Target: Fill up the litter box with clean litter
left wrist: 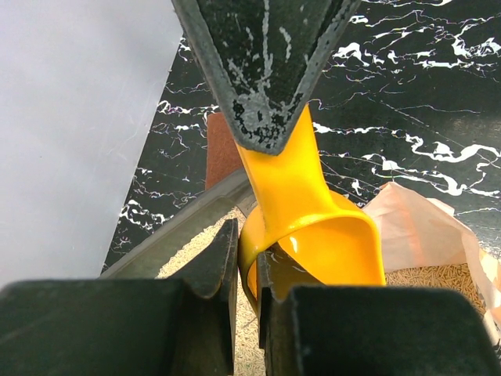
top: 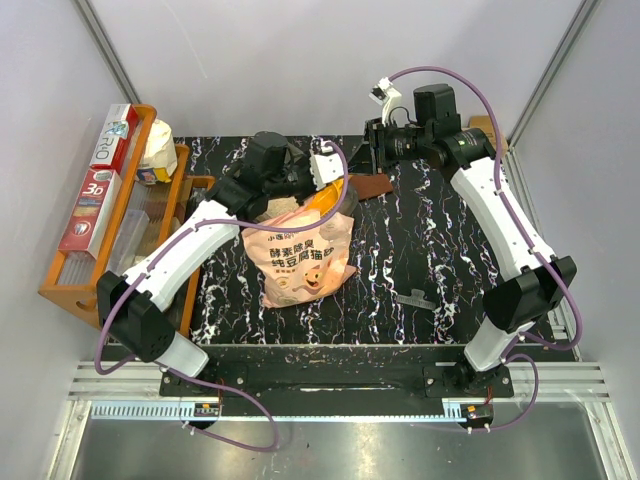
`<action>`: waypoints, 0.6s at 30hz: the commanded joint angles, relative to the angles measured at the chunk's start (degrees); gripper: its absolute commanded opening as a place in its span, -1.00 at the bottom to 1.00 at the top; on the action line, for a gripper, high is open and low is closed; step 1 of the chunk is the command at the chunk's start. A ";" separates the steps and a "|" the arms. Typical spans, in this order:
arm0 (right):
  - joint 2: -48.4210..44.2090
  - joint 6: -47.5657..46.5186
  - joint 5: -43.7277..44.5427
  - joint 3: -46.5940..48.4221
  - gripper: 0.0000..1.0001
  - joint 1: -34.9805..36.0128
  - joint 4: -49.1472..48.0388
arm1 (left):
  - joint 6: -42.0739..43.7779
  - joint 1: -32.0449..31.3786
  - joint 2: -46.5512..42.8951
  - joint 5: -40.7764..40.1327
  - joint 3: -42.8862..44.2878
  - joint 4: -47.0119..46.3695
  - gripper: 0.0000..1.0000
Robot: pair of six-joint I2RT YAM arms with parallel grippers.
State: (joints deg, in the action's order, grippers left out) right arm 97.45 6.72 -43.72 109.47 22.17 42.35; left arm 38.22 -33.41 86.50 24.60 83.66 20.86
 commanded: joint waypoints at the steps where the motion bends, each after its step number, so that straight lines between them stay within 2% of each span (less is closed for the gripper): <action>1: -1.38 -2.33 0.75 -0.57 -0.40 0.85 -0.51 | -0.69 -0.96 0.16 -1.57 3.62 -3.64 -1.00; 3: -1.38 -2.85 0.40 -0.66 -0.53 0.85 -0.34 | -0.43 -1.22 0.07 -1.92 3.53 -3.64 -1.00; 5: -1.73 -3.91 0.48 -0.66 -0.92 0.85 -0.07 | -0.51 -1.31 -0.10 -2.19 3.44 -3.55 -1.00; 6: -1.91 -4.26 1.00 -0.57 -1.00 1.03 -0.07 | -1.03 -1.31 -0.10 -2.62 3.53 -3.55 -0.99; 7: -2.35 -5.39 2.14 -0.05 -1.00 0.77 0.10 | -1.21 -1.31 -0.36 -2.71 3.70 -3.46 -0.89; 8: -2.44 -6.01 2.85 0.39 -1.00 0.59 0.36 | -1.30 -1.22 -0.45 -3.41 3.88 -2.85 -0.49; 12: -2.97 -6.46 4.70 3.11 -1.00 -1.95 0.63 | -4.02 0.96 -2.03 -1.85 6.68 1.27 0.25; 15: -2.79 -6.46 5.05 5.22 -1.00 -5.12 0.63 | -5.17 3.25 -3.17 3.25 9.23 9.61 0.52; 18: -2.79 -6.46 4.18 7.07 -1.00 -7.58 0.63 | -4.56 4.49 -5.37 6.86 8.63 16.65 0.59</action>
State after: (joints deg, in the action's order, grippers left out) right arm 97.25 1.65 -40.10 111.83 17.96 44.05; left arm 34.70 -30.81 85.80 25.26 90.08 28.25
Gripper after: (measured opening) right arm 0.339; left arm 0.777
